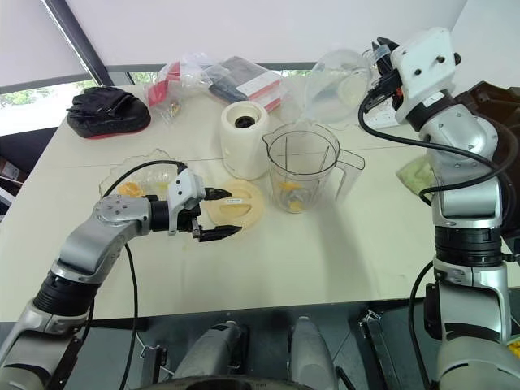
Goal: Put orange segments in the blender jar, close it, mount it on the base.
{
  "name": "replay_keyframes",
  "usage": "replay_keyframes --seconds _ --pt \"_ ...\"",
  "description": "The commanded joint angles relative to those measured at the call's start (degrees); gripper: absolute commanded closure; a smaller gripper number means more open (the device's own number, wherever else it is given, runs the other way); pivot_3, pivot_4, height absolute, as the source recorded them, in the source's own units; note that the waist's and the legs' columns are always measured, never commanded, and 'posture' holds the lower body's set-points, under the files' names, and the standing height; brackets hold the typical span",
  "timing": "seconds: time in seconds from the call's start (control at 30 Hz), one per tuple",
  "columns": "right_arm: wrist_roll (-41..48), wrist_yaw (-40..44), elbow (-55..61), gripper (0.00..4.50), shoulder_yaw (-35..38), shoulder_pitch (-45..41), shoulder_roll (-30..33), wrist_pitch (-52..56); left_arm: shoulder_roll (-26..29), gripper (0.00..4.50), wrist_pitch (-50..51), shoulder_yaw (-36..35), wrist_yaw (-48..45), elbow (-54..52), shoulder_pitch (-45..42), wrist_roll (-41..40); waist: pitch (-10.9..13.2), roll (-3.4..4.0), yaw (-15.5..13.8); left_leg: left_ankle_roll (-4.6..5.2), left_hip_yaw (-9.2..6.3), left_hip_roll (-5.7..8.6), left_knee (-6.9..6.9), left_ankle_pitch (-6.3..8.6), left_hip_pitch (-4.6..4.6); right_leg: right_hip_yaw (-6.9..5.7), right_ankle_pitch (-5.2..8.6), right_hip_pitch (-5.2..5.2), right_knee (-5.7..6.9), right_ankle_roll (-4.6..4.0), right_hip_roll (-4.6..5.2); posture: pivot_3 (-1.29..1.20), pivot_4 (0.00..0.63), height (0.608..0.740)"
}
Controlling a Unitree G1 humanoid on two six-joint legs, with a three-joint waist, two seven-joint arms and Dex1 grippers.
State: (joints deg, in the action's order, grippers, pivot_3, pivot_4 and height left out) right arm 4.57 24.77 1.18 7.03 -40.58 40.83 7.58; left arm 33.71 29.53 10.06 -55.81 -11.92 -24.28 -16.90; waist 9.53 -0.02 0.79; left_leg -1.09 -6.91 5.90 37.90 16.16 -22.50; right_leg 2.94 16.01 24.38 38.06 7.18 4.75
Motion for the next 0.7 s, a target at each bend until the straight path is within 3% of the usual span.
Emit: replay_keyframes --seconds 0.03,0.3,0.57,0.7 --pt "-1.13 0.35 3.72 4.47 1.19 -1.01 1.18 -2.73 0.12 0.0 -1.05 -0.39 0.0 -0.77 -0.81 -0.13 0.0 0.0 -0.01 0.0 0.0 0.0 0.0 0.0 0.0 0.0 0.0 0.0 -0.01 0.0 0.0 0.0 0.15 0.74" --pt "0.47 -1.36 3.55 4.47 3.63 -0.88 -1.65 1.38 0.1 0.0 -1.13 -0.3 -0.02 -0.73 -0.82 -0.12 0.01 -0.01 0.02 0.0 0.0 0.0 0.0 0.0 0.0 0.0 0.0 0.0 -0.01 0.0 0.01 0.0 0.15 0.74" --pt "12.03 -7.05 7.11 4.47 11.32 1.59 -9.12 23.26 0.29 0.0 -1.13 -0.29 -0.13 -0.71 -0.82 -0.06 0.01 -0.01 -0.16 0.0 -0.01 -0.02 0.01 0.0 -0.01 0.01 0.0 -0.01 0.0 0.0 0.07 0.0 0.15 0.74" --pt "15.46 -14.2 8.21 4.47 16.43 2.73 -14.05 31.39 0.46 0.0 -1.18 -0.31 -0.33 -0.54 -0.84 -0.01 0.0 -0.01 0.1 0.0 -0.01 -0.03 0.0 0.0 -0.02 0.01 0.0 0.03 0.0 0.0 0.06 0.0 0.15 0.74"
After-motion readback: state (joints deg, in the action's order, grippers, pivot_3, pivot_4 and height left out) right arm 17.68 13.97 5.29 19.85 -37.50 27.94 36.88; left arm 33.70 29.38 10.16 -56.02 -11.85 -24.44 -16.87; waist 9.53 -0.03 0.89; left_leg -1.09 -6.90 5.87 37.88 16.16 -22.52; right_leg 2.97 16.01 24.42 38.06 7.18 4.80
